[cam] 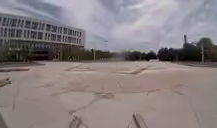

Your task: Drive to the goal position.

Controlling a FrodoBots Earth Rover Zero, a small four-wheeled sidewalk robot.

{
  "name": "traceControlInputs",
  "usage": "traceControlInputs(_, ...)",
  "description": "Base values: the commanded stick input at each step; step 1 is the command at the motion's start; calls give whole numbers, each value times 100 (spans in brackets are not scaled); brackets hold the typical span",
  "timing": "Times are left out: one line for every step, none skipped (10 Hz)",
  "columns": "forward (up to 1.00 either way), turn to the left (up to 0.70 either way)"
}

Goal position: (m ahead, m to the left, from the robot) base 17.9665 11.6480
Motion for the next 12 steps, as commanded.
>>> traceControlInputs(100, 27)
traceControlInputs(100, 27)
traceControlInputs(100, 27)
traceControlInputs(100, 27)
traceControlInputs(100, 27)
traceControlInputs(100, 27)
traceControlInputs(100, 27)
traceControlInputs(100, 27)
traceControlInputs(100, 27)
traceControlInputs(100, 27)
traceControlInputs(100, 27)
traceControlInputs(100, 27)
